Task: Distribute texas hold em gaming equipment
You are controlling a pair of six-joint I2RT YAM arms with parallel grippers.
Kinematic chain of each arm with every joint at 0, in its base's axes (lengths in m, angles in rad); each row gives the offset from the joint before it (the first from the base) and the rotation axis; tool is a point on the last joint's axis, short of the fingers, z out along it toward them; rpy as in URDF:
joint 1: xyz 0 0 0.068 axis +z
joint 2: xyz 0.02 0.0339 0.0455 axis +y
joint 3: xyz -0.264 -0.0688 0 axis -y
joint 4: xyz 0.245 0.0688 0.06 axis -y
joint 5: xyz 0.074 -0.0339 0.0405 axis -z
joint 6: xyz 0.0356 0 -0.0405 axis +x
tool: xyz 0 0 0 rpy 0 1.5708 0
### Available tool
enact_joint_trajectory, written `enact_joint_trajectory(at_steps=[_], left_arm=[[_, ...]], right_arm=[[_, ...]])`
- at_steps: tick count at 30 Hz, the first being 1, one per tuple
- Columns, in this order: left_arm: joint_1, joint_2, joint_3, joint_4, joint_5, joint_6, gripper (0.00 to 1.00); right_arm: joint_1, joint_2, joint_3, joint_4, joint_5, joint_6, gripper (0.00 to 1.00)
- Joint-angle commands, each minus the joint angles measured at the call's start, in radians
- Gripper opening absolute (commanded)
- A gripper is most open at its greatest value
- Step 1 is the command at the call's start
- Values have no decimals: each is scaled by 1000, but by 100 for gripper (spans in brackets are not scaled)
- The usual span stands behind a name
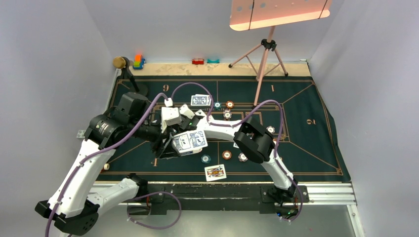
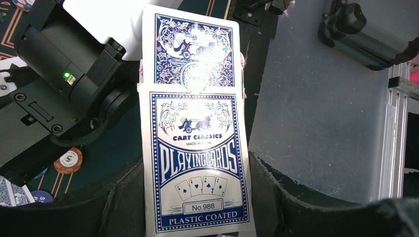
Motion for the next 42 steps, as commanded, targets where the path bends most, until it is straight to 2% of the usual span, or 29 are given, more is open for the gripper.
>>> enact_joint_trajectory(at_steps=[1, 9, 10, 14, 16, 18, 27, 34, 42], left_arm=[[6, -10, 36, 27, 21, -1, 0], [6, -8, 29, 31, 16, -1, 0], [6, -7, 29, 32, 16, 0, 0], [6, -7, 33, 31, 12, -1, 0], [6, -7, 36, 28, 13, -1, 0], [6, -7, 36, 27, 10, 0, 0], [6, -8, 33, 34, 15, -4, 0], [6, -19, 24, 33, 6, 1, 0], [6, -22, 25, 30, 1, 2, 0]], right_arm=[[7, -22, -7, 53, -97, 31, 3], [4, -33, -37, 71, -218, 32, 15], [2, -37, -38, 73, -231, 34, 19], [-8, -52, -38, 79, -274, 46, 49], [-13, -67, -43, 86, -291, 50, 58], [-17, -82, -49, 92, -307, 54, 61], [-60, -148, -89, 129, -397, 81, 61], [-73, -161, -176, 207, -389, 93, 56], [-111, -130, -189, 247, -343, 69, 53]])
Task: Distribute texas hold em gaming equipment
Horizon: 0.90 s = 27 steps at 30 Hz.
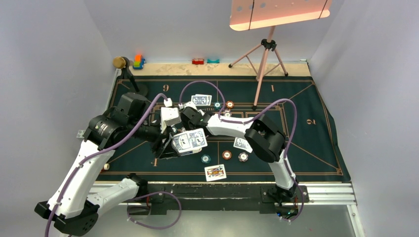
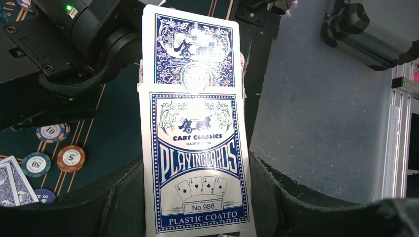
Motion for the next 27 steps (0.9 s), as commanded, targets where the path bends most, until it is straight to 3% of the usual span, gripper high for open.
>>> enact_joint_trajectory(at_steps=[1, 12, 21, 27], left_arm=[[6, -16, 25, 28, 8, 3, 0], [6, -6, 33, 30, 10, 4, 0], [6, -3, 37, 27, 15, 5, 0], [6, -5, 35, 27, 13, 4, 0]], right_arm=[[-43, 7, -19, 33, 64, -13, 52], [-97, 18, 12, 32, 97, -61, 50], [-97, -172, 32, 2, -26, -45, 53], [-116, -294, 149, -115, -43, -40, 57]])
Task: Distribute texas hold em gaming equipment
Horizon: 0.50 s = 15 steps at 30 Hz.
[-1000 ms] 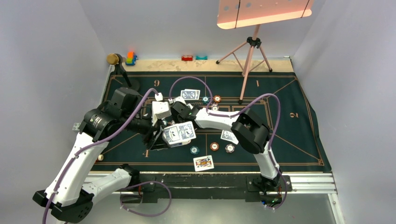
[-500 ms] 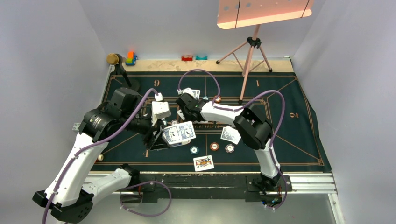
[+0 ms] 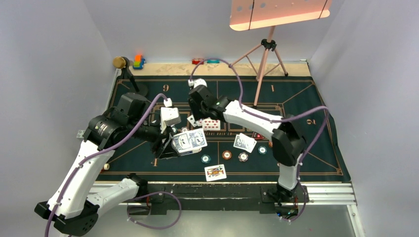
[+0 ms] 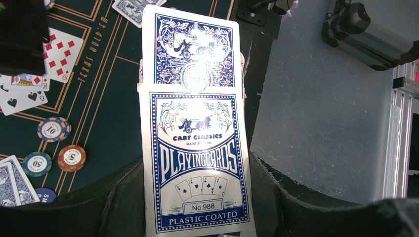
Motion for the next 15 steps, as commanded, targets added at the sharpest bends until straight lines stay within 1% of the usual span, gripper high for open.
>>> enact_joint_trajectory(at_steps=[1, 4, 6, 8, 9, 11, 15], left_arm=[[6, -2, 35, 28, 16, 3, 0], [6, -7, 27, 28, 14, 10, 0], [6, -7, 19, 28, 8, 16, 0], [6, -7, 10, 34, 6, 19, 0], [6, -9, 4, 38, 3, 18, 0], [6, -11, -10, 53, -4, 19, 0], [6, -7, -40, 81, -13, 19, 0]], right_arm=[[-26, -140, 138, -90, -28, 10, 59], [-67, -236, 139, -120, -96, 47, 67], [-100, -305, 96, -118, -162, 80, 71], [-143, -378, 39, -96, -275, 120, 75], [-161, -419, 6, -76, -325, 136, 80], [-194, -494, -63, -34, -437, 167, 84], [-236, -624, -164, 35, -616, 227, 89]])
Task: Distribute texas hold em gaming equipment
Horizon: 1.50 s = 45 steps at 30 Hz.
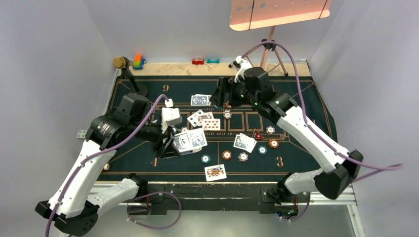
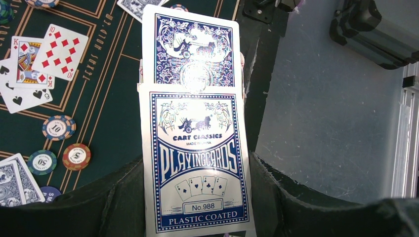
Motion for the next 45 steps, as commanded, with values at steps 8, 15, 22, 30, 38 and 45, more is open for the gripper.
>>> enact_joint_trajectory(at_steps=[8, 15, 22, 30, 38, 45], left_arm=[[6, 7, -31, 120, -6, -16, 0], [7, 20, -63, 192, 36, -76, 0], [14, 42, -59, 229, 53, -107, 0], [14, 29, -51, 218, 58, -110, 0], [14, 28, -38, 205, 67, -108, 0], [15, 29, -24, 197, 67, -103, 0]], right_arm=[[-12, -168, -227, 275, -510, 229, 93], [34, -183, -314, 348, -552, 290, 95], [71, -190, -402, 463, -575, 377, 96], [79, -202, -487, 573, -575, 466, 92], [68, -235, -482, 502, -517, 467, 71], [53, -265, -458, 436, -484, 434, 65]])
